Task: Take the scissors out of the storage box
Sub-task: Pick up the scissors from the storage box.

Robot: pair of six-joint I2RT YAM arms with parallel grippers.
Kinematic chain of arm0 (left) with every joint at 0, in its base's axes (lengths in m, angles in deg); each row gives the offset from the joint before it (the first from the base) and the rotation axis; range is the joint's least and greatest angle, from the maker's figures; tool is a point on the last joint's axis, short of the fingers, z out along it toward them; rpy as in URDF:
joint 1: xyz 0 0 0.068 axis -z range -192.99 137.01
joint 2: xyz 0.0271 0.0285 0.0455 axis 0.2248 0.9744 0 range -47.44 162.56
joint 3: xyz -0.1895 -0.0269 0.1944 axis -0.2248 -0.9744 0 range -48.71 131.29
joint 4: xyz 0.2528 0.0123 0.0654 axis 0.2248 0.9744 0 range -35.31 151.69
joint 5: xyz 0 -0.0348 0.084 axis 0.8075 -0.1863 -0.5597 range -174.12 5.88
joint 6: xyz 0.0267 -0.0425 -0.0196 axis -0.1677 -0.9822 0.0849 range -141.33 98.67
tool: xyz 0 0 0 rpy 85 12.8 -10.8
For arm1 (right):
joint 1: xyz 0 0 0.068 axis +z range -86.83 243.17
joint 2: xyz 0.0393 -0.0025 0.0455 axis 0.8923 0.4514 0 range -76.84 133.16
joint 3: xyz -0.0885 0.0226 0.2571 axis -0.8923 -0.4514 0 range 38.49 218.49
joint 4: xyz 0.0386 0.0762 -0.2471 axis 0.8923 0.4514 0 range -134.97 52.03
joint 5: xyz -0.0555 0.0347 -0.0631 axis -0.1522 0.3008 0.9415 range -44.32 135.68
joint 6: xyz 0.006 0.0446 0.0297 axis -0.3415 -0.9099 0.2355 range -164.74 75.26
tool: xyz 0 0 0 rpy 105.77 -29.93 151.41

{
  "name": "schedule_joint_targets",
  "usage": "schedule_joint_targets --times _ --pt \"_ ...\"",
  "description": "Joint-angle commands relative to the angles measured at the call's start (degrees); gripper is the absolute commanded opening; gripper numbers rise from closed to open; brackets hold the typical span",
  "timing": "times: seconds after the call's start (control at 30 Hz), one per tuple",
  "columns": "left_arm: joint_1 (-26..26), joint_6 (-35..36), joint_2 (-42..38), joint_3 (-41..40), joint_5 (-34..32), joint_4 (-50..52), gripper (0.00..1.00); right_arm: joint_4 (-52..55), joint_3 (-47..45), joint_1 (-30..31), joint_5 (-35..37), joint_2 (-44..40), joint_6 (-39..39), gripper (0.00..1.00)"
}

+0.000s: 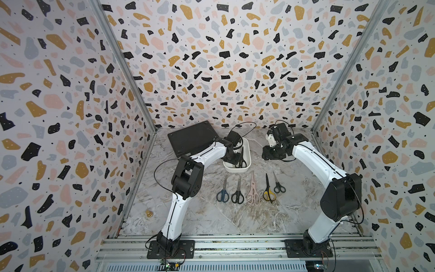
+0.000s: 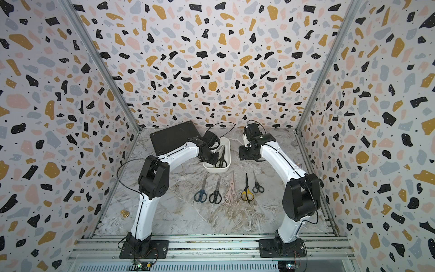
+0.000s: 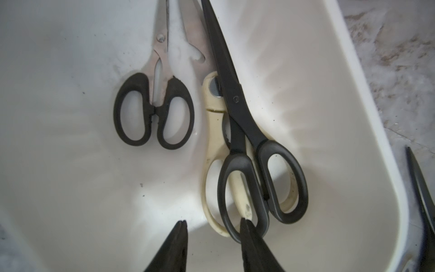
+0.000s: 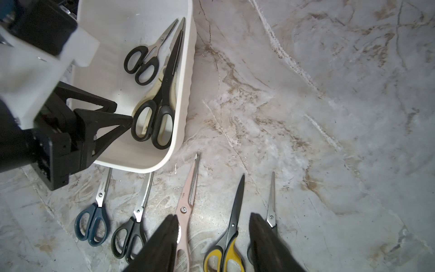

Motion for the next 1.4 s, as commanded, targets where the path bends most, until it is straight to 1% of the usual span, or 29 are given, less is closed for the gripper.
schedule_joint_targets --times 0.0,0.27,0.37,0.47,0.57,0.63,0.8,1.0,1.13,1.23,1.37 --pt "0.1 1.0 2.2 0.9 0.0 -0.8 0.39 1.2 2.1 0.3 0.0 0.4 0.3 0.54" --pt "0.1 0.3 5.4 1.1 -1.6 -2.5 0.34 0.7 2.2 0.3 -1.1 0.9 0.1 0.54" --pt "0.1 0.2 6.0 1.2 -1.6 -2.7 0.26 0.5 2.4 0.3 -1.2 1.0 0.1 0.54" --pt "0.1 -0.2 6.0 1.5 -0.7 -2.7 0.12 0.5 2.4 0.3 -1.1 0.9 0.3 0.54" --pt "0.1 -0.7 4.4 1.4 -0.2 -2.9 0.04 0.5 2.3 0.3 -1.1 0.8 0.3 0.54" --pt "0.1 -1.3 2.4 1.3 -0.1 -3.3 0.02 0.5 2.1 0.3 -1.3 0.8 0.2 0.54" --pt "0.1 -3.2 -3.3 0.7 -0.5 -4.9 0.01 0.3 1.9 0.3 -1.4 0.6 0.1 0.54" --pt "0.1 -5.5 -8.6 -1.0 -5.1 -5.7 0.0 0.4 1.8 0.3 -1.1 -0.3 0.2 0.54" --pt "-0.2 -6.0 -13.2 -3.5 -8.8 -4.1 0.0 0.8 1.8 0.3 -1.0 -0.6 0.4 0.54" --pt "-1.3 -5.6 -18.9 -8.3 -9.9 -2.6 0.0 1.1 1.6 0.3 -0.8 -1.0 0.5 0.54" --pt "-4.1 -4.8 -29.1 -19.6 -11.0 -1.2 0.0 1.1 1.5 0.3 -0.8 -1.0 0.6 0.54"
